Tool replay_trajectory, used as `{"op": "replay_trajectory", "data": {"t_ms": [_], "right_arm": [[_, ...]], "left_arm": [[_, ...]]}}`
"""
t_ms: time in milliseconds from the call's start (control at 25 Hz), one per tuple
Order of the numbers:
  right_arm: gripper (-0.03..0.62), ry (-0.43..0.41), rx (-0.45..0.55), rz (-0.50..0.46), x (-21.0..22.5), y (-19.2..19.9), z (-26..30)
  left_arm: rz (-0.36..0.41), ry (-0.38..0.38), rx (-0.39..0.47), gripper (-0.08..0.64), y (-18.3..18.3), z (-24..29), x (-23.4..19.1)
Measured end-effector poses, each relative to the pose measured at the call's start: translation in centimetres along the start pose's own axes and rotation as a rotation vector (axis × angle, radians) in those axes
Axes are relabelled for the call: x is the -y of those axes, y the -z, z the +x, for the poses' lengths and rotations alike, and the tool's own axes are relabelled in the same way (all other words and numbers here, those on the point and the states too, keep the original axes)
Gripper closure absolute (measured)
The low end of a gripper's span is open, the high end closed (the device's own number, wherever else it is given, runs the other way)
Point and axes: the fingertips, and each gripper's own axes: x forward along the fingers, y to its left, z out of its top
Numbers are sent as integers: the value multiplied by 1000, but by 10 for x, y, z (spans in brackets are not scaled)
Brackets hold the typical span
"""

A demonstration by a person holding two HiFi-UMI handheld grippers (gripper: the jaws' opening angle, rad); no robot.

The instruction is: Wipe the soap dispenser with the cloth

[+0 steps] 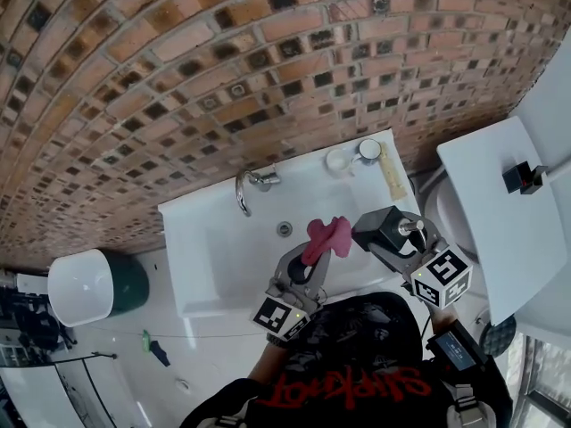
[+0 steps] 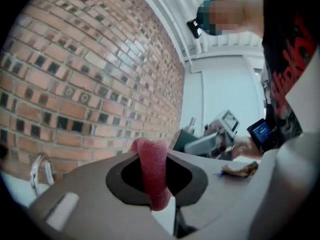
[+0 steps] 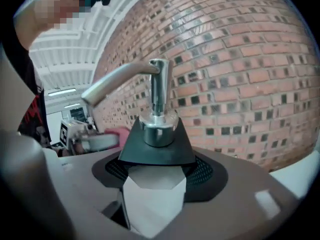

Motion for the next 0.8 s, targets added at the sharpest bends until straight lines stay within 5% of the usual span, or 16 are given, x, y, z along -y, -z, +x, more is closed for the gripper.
{"op": "replay_trajectory", "data": {"t_ms": [120, 240, 320, 480, 800], "right_arm": [[293, 33, -96, 8, 3, 27, 10], [293, 15, -102, 48, -2, 34, 16], [293, -4, -60, 80, -5, 27, 16], [293, -5, 18, 83, -4, 11, 7], [293, 23, 153, 131, 11, -12, -21]], "left_arm": [[32, 150, 178, 514, -50, -1, 43], [104, 225, 107, 514, -41, 11, 67], [63, 189, 5, 514, -11, 22, 62], [-80, 136, 42, 514, 12, 30, 46], [-64, 90, -116, 514, 73, 35, 30]]}}
